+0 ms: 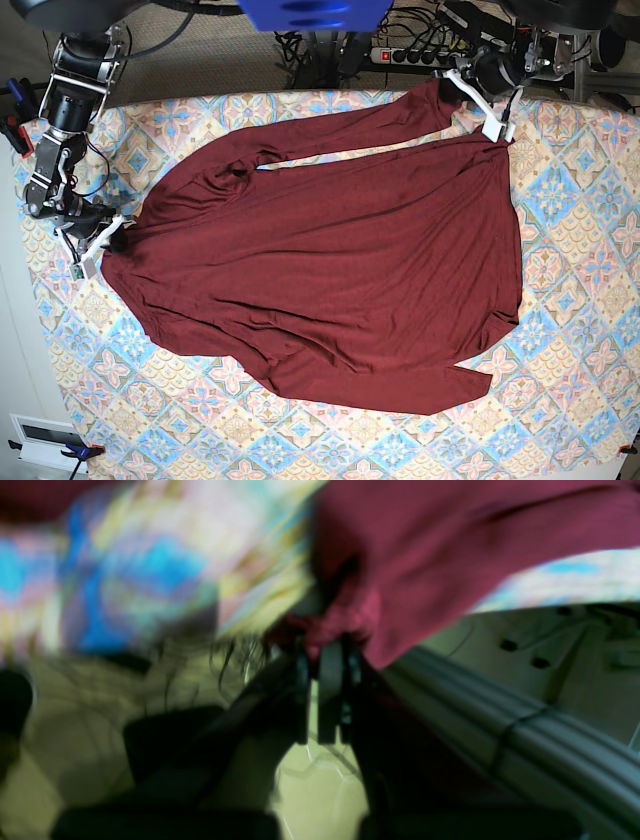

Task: Layout the t-shirt on the table in an organized manner, then fold the t-shirt properly
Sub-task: 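Lift the shirt edge with the left gripper and pull it outward, then release the sleeve with the left gripper and regrasp the shirt corner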

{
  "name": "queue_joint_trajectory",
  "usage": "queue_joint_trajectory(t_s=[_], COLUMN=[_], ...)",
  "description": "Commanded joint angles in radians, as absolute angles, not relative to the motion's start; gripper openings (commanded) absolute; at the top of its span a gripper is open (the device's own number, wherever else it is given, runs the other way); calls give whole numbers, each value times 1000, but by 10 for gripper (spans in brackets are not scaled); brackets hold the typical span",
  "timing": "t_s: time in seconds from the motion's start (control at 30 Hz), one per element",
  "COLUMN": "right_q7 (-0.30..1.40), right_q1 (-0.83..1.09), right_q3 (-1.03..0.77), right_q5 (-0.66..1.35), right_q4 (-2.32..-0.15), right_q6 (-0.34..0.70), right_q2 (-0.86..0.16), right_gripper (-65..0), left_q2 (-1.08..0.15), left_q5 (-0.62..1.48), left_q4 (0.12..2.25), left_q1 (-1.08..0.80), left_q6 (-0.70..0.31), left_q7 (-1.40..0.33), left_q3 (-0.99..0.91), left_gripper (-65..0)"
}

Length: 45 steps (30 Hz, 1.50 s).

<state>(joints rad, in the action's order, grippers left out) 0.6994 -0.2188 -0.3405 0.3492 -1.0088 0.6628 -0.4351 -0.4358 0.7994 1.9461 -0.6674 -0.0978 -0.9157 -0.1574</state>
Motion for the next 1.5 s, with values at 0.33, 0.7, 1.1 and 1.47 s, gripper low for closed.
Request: queue_joint_trajectory(t_s=[0.33,0.7,1.1,1.47], right_q7=[682,684,679,680], right_q1=[-240,-240,-243,-243], right_q3=[-343,-343,-352,-344], right_q5=[367,367,367,367], right_q4=[-1029,-1029,-1029,-1029], right_q6=[667,668,668,668], right_q2=[-458,-456,-456,-455], right_gripper=[-650,-650,-650,-650], left_q2=[-463,-447,-369,-466], left_q5=[955,964,957,969], left_q4=[1994,1989,1745,1667], left_q1=[-674,-460,-321,-325], left_q6=[-160,-156,-154,-157], left_q7=[-912,-917,-917,-1055], left_q3=[-466,-538,-538,-383], left_gripper=[-650,-650,-650,-565])
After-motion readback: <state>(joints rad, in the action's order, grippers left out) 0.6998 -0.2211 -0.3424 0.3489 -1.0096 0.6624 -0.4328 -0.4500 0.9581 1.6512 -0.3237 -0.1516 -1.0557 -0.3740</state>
